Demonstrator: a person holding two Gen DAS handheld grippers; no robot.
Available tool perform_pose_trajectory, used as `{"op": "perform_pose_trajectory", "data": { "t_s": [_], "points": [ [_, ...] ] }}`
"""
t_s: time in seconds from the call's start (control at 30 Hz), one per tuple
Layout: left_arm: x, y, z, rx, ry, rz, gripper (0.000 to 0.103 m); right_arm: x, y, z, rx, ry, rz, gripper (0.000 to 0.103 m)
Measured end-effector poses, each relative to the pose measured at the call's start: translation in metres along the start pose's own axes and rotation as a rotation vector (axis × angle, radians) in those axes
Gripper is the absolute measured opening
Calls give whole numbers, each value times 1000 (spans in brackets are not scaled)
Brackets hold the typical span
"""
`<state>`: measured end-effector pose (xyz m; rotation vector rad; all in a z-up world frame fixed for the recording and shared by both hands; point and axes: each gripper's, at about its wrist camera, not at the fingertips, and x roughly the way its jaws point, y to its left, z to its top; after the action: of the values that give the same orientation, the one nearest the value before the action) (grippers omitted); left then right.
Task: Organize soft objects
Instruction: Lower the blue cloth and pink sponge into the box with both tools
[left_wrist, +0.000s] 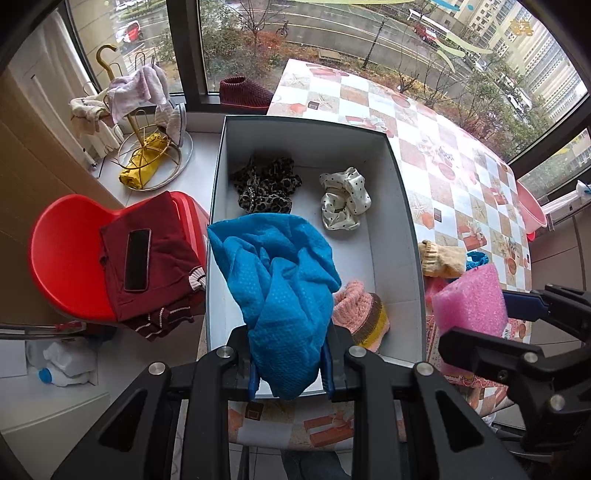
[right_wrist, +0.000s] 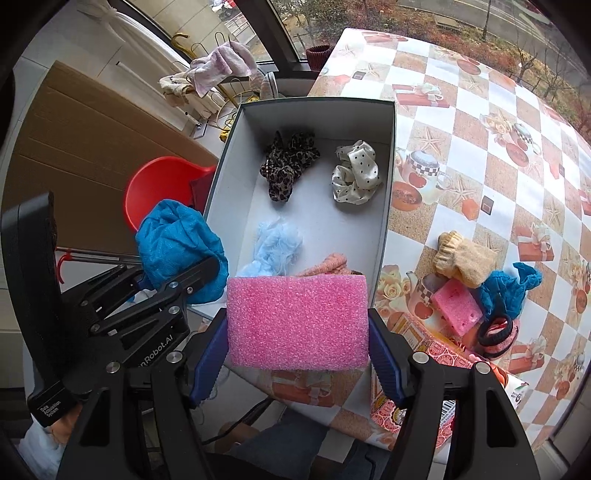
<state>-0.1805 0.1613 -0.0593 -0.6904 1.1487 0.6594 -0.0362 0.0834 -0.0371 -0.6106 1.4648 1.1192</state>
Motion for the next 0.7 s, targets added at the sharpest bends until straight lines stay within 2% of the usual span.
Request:
{"op": "perform_pose_trajectory", "data": {
  "t_s": [0.6, 0.7],
  "points": [
    [33, 4, 30, -12, 23, 65, 27, 19, 1, 39, 1, -1, -58, 71],
    [38, 5, 35, -28, 30, 53, 27, 24, 0, 45, 4, 0, -67, 71]
  ]
}}
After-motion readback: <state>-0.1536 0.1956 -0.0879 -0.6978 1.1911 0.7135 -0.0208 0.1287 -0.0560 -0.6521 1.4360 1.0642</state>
